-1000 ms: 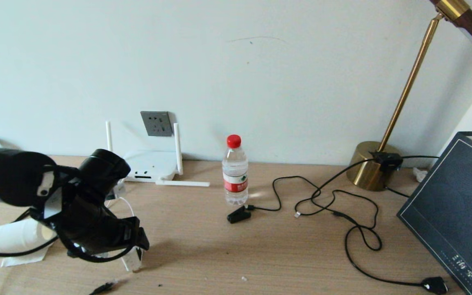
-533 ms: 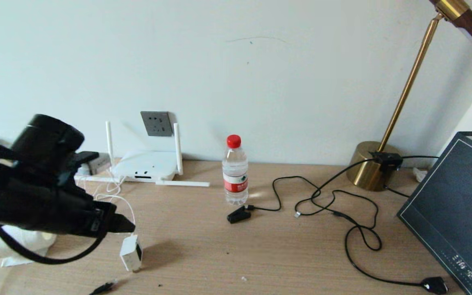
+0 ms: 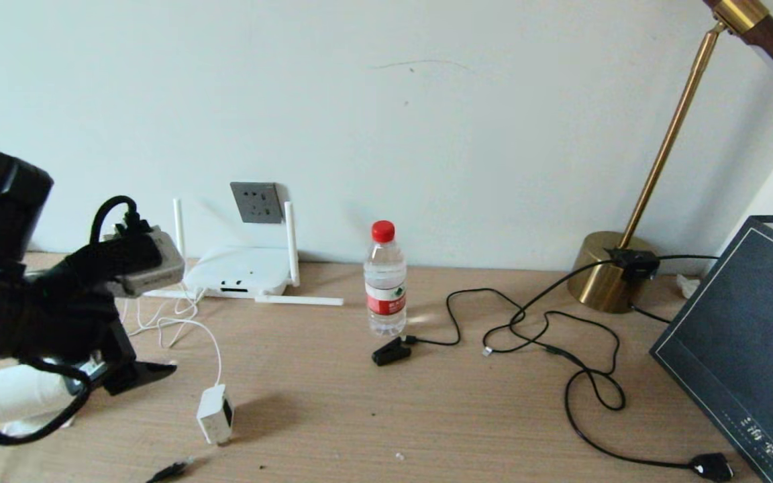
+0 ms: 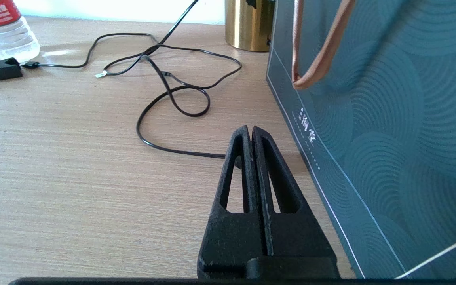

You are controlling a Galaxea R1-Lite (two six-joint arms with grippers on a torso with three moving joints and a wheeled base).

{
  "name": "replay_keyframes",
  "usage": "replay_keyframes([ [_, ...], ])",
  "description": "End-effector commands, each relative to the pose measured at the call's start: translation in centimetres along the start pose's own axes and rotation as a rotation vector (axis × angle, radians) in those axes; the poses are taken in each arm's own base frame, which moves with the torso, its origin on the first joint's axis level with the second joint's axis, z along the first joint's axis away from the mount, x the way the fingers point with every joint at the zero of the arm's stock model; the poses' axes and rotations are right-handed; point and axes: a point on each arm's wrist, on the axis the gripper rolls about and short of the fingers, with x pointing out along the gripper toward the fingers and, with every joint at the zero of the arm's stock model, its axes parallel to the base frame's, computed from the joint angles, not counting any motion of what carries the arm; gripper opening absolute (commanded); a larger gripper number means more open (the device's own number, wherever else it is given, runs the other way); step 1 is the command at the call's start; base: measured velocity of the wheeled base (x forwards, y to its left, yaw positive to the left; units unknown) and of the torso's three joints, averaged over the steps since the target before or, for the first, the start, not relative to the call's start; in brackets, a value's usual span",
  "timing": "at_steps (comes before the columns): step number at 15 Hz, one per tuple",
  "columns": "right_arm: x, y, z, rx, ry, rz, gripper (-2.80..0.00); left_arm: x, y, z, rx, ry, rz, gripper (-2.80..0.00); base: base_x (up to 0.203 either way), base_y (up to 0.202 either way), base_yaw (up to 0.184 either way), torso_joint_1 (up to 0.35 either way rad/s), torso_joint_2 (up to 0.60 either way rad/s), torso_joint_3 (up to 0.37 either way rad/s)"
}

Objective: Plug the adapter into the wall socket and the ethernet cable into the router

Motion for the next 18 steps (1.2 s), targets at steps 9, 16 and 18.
replay_keyframes([
  [9, 0.0, 0.0, 0.0, 0.000, 0.002, 0.001, -2.80, 2.4, 0.5, 0.8, 0.854, -0.154, 0.122, 0.00, 0.000, 0.000, 0.000, 0.000, 0.00, 0.000],
  [16, 0.0, 0.0, 0.0, 0.000, 0.002, 0.000, -2.80, 3.2, -1.0, 0.6, 0.962, -0.179, 0.062, 0.00, 0.000, 0.000, 0.000, 0.000, 0.00, 0.000],
  [18, 0.0, 0.0, 0.0, 0.000, 0.002, 0.001, -2.80, 4.7, -0.8, 0.7, 1.032, -0.170, 0.043, 0.00, 0.000, 0.000, 0.000, 0.000, 0.00, 0.000],
])
